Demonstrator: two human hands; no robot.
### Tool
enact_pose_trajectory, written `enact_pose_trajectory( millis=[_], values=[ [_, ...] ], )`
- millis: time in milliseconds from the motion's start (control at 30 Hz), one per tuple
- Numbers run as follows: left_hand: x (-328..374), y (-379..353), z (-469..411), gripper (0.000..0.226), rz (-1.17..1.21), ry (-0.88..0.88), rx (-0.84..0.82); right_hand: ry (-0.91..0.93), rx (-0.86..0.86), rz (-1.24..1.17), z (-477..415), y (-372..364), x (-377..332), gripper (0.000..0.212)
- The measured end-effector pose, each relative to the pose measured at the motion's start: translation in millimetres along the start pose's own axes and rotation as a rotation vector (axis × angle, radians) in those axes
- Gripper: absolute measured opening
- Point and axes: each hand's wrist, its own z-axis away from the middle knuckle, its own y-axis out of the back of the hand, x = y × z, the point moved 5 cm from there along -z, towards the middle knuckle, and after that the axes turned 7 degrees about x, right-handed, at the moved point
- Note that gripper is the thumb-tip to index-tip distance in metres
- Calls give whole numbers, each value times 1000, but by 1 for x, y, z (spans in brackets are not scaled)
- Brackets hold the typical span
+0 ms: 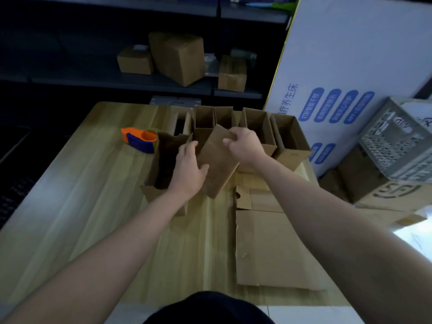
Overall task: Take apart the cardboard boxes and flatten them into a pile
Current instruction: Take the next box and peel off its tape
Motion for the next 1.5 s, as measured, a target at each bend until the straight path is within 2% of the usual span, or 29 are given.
enact_pose_trajectory(
  millis=[133,367,433,533,633,700,800,867,1000,1333,1500],
  values=[
    [15,7,7,65,103,12,33,-61,63,-116,0,39,4,36],
    [50,33,33,44,297,-123,175,-265,121,-434,14,82,27,34],
    [57,37,41,41,257,-167,225,-279,131,-457,18,89,31,29],
    [65,34,53,33,74,-246,259,-295,131,-455,26,95,39,18],
    [71,24,64,34,-53,-260,254,-310,145,-424,36,101,51,22],
    [77,15,71,36,-88,-241,222,-347,139,-396,46,104,64,25],
    [80,-7,81,37,-139,-129,77,-399,122,-382,65,102,90,26],
    [76,-24,89,29,-176,-66,-8,-447,116,-383,77,96,110,23],
    [63,-55,106,17,-215,-21,-135,-562,86,-379,102,85,142,36],
    [54,-72,91,3,-217,10,-227,-635,80,-372,110,80,152,38],
    [48,-72,88,12,-165,40,-237,-607,72,-330,104,78,147,31]
  ],
)
